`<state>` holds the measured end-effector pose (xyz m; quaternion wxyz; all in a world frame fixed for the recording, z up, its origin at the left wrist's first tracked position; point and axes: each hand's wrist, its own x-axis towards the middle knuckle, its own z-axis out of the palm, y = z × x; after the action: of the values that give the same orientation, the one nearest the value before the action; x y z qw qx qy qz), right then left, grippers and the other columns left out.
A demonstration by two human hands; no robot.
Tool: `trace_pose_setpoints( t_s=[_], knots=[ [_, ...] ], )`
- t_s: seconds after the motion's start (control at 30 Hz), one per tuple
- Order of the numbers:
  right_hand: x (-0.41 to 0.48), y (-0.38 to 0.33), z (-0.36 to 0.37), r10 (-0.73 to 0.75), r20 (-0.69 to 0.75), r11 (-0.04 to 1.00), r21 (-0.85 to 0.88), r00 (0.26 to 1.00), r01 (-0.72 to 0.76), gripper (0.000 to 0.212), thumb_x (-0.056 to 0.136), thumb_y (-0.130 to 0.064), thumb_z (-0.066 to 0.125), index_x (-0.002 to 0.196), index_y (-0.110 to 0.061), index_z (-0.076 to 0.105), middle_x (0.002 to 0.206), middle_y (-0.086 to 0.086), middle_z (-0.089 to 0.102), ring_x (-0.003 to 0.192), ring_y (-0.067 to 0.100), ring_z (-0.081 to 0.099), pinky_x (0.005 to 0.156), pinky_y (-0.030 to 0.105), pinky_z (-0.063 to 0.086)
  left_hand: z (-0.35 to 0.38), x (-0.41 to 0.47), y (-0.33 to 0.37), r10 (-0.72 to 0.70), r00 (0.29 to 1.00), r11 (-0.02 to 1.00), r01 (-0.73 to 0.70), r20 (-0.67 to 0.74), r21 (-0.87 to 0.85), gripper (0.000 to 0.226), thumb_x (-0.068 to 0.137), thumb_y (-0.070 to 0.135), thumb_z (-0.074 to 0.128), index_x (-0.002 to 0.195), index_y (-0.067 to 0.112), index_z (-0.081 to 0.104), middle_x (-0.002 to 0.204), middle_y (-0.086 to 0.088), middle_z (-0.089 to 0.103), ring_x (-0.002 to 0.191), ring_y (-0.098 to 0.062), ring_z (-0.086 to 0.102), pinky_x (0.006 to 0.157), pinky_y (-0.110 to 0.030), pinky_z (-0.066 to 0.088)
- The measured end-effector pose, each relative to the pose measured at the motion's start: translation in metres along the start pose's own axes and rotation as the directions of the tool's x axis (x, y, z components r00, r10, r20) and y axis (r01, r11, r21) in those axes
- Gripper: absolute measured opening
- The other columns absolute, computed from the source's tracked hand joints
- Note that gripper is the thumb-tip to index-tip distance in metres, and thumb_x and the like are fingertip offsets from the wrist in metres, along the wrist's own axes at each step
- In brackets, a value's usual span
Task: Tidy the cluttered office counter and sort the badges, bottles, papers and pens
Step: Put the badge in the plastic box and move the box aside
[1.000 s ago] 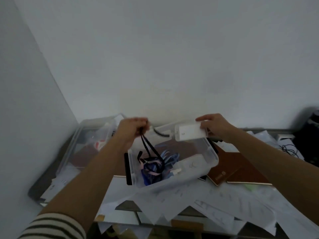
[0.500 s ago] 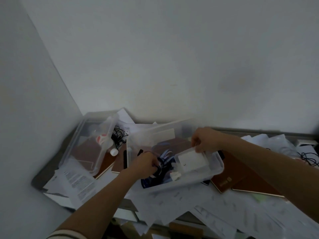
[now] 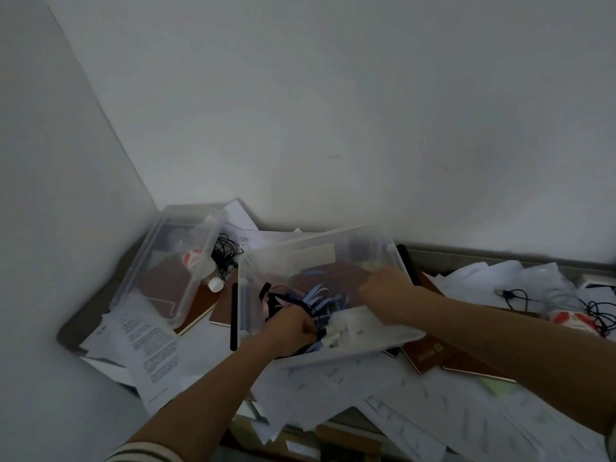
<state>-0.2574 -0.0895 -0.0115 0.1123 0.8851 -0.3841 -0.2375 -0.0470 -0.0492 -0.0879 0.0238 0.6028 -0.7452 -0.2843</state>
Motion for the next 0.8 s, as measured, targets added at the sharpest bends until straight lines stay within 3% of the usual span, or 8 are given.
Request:
trace_pose_setpoints(
  t_s=[0.1, 0.2, 0.23, 0.3, 0.4, 0.5, 0.63, 0.8],
  knots=[
    [0.005, 0.004, -0.001, -0.011, 0.063, 0.999, 0.044, 0.998, 0.009, 0.021, 0.087, -0.015, 0.063, 0.108, -0.013, 0.065, 0.107, 0.006, 0.066, 0.098, 0.023, 0.063, 0.073, 0.030, 0.042, -0.005, -0.003, -0.003, -0.012, 1.000, 1.000, 0.012, 0.018, 0.001, 0.022, 0.089, 0.016, 0.062, 0.069, 0.008, 0.067, 0.071, -0.009, 0.061, 0.062, -0.016, 0.052, 0.066, -0.028, 0.041],
    [0.015, 0.013, -0.012, -0.009, 0.063, 0.982, 0.191, 0.998, -0.003, 0.010, 0.087, -0.022, 0.065, 0.088, -0.014, 0.059, 0.093, 0.003, 0.063, 0.090, 0.024, 0.062, 0.070, 0.030, 0.045, -0.026, -0.013, -0.002, -0.026, 0.980, 0.993, 0.002, -0.197, -0.121, 0.018, 0.091, 0.016, 0.061, 0.102, 0.009, 0.073, 0.101, -0.001, 0.069, 0.091, -0.013, 0.063, 0.088, -0.027, 0.047],
    [0.019, 0.017, -0.018, -0.001, 0.015, 0.968, 0.250, 1.000, -0.002, 0.011, 0.089, -0.025, 0.061, 0.088, -0.014, 0.060, 0.091, 0.002, 0.063, 0.089, 0.024, 0.061, 0.072, 0.031, 0.048, -0.037, -0.017, -0.003, -0.055, 0.948, 0.979, -0.011, -0.313, -0.206, 0.017, 0.092, 0.015, 0.061, 0.104, 0.010, 0.072, 0.101, 0.000, 0.069, 0.090, -0.010, 0.064, 0.087, -0.024, 0.051],
    [0.032, 0.025, -0.033, 0.049, -0.137, 0.923, 0.384, 0.989, 0.008, 0.022, 0.092, -0.033, 0.057, 0.106, -0.019, 0.066, 0.101, -0.001, 0.068, 0.093, 0.020, 0.062, 0.078, 0.030, 0.049, -0.059, -0.028, -0.010, -0.154, 0.852, 0.944, -0.022, -0.500, -0.329, 0.012, 0.091, 0.014, 0.061, 0.098, 0.013, 0.072, 0.087, 0.003, 0.070, 0.078, -0.006, 0.065, 0.075, -0.017, 0.052],
    [0.060, 0.025, -0.060, 0.165, -0.335, 0.781, 0.619, 0.928, 0.085, 0.025, 0.089, -0.035, 0.062, 0.111, -0.025, 0.069, 0.097, -0.008, 0.070, 0.091, 0.015, 0.063, 0.080, 0.027, 0.048, -0.080, -0.044, -0.039, -0.356, 0.724, 0.879, 0.045, -0.590, -0.475, 0.008, 0.091, 0.016, 0.062, 0.089, 0.021, 0.068, 0.079, 0.002, 0.069, 0.070, -0.012, 0.065, 0.068, -0.022, 0.052],
    [0.102, 0.004, -0.086, 0.229, -0.396, 0.584, 0.787, 0.889, 0.200, 0.019, 0.087, -0.028, 0.065, 0.103, -0.021, 0.071, 0.081, -0.010, 0.067, 0.078, 0.012, 0.067, 0.076, 0.029, 0.053, -0.080, -0.061, -0.085, -0.554, 0.621, 0.788, 0.174, -0.554, -0.591, 0.009, 0.090, 0.018, 0.062, 0.083, 0.015, 0.067, 0.079, -0.004, 0.068, 0.070, -0.017, 0.063, 0.070, -0.034, 0.052],
    [0.168, -0.034, -0.112, 0.249, -0.270, 0.220, 0.951, 0.930, 0.217, 0.026, 0.085, -0.014, 0.068, 0.111, -0.011, 0.067, 0.087, 0.007, 0.072, 0.071, 0.016, 0.071, 0.053, 0.023, 0.052, -0.069, -0.078, -0.148, -0.760, 0.544, 0.583, 0.329, -0.355, -0.743, 0.015, 0.093, 0.016, 0.057, 0.103, 0.007, 0.064, 0.094, -0.013, 0.066, 0.079, -0.027, 0.065, 0.061, -0.034, 0.055],
    [0.254, -0.079, -0.142, 0.229, 0.006, -0.143, 0.989, 0.973, 0.027, 0.048, 0.088, -0.012, 0.067, 0.131, 0.000, 0.049, 0.102, 0.015, 0.061, 0.091, 0.028, 0.063, 0.069, 0.034, 0.056, -0.066, -0.084, -0.218, -0.879, 0.467, 0.261, 0.302, -0.096, -0.917, 0.022, 0.094, 0.017, 0.059, 0.107, -0.001, 0.055, 0.094, -0.021, 0.061, 0.073, -0.032, 0.063, 0.060, -0.037, 0.054]
  ],
)
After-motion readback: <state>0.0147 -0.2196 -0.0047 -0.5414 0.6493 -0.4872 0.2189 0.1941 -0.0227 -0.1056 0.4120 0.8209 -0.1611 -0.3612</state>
